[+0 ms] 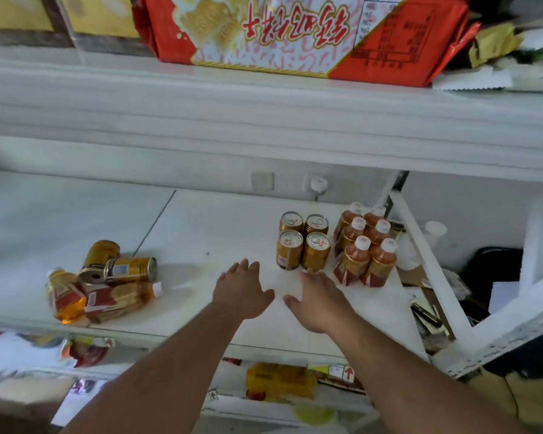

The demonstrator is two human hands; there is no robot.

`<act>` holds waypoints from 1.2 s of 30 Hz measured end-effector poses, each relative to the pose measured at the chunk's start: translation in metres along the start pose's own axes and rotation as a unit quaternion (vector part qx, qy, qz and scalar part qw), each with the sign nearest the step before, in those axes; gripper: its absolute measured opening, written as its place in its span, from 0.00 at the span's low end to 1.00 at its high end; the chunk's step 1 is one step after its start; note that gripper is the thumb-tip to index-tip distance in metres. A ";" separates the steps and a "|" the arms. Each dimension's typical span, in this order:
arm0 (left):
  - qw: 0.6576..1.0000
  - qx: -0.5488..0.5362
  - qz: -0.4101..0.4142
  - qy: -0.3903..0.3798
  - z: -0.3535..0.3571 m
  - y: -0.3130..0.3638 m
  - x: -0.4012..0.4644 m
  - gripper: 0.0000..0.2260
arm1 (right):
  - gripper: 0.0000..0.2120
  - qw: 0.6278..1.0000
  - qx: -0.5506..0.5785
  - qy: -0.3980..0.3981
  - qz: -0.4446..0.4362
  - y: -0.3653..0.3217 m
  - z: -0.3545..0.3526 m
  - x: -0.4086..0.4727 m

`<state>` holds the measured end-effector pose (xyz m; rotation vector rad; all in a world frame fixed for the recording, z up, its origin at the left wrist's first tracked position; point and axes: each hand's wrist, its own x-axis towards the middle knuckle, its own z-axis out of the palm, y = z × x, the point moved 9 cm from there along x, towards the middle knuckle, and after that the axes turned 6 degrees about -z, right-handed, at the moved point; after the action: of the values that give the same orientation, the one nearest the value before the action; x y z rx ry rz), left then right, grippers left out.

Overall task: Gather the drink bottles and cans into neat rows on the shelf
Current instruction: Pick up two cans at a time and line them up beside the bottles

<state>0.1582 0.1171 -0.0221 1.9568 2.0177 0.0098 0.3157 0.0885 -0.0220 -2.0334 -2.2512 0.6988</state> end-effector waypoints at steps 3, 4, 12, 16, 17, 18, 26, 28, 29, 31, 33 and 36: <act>1.000 -0.010 -0.025 0.007 -0.003 -0.005 -0.028 0.35 | 0.37 0.999 -0.025 -0.023 -0.030 -0.006 0.003 -0.015; 0.999 -0.010 -0.033 0.005 -0.002 -0.006 -0.038 0.35 | 0.37 0.999 -0.023 -0.028 -0.037 -0.008 0.004 -0.021; 0.997 -0.012 -0.076 -0.006 0.011 -0.022 -0.117 0.35 | 0.37 0.996 0.021 -0.056 -0.067 -0.022 0.036 -0.071; 0.995 -0.020 -0.098 -0.005 0.011 -0.044 -0.148 0.35 | 0.36 0.993 0.038 -0.069 -0.088 -0.043 0.051 -0.092; 0.994 -0.024 -0.105 0.000 0.009 -0.051 -0.155 0.35 | 0.36 0.992 0.036 -0.068 -0.099 -0.051 0.053 -0.097; 0.993 -0.030 -0.110 0.007 0.005 -0.058 -0.162 0.34 | 0.36 0.991 0.031 -0.066 -0.110 -0.060 0.054 -0.100; 0.987 -0.062 -0.140 0.040 -0.015 -0.134 -0.201 0.35 | 0.34 0.987 0.029 -0.052 -0.148 -0.143 0.066 -0.118; 0.985 -0.078 -0.147 0.036 -0.020 -0.160 -0.210 0.35 | 0.32 0.988 0.035 -0.045 -0.146 -0.166 0.071 -0.121; 0.984 -0.089 -0.148 0.036 -0.023 -0.173 -0.215 0.33 | 0.31 0.988 0.036 -0.046 -0.143 -0.178 0.075 -0.123; 0.982 -0.106 -0.151 0.042 -0.029 -0.201 -0.224 0.29 | 0.30 0.988 0.035 -0.048 -0.145 -0.203 0.087 -0.127; 0.982 -0.113 -0.145 0.049 -0.033 -0.226 -0.233 0.27 | 0.28 0.988 0.037 -0.047 -0.143 -0.227 0.099 -0.128; 0.982 -0.114 -0.144 0.050 -0.031 -0.263 -0.243 0.29 | 0.27 0.989 0.036 -0.045 -0.139 -0.258 0.114 -0.132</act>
<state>-0.1040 -0.1272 0.0022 1.5434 2.2356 0.2644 0.0569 -0.0842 0.0006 -1.6425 -2.4497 0.8451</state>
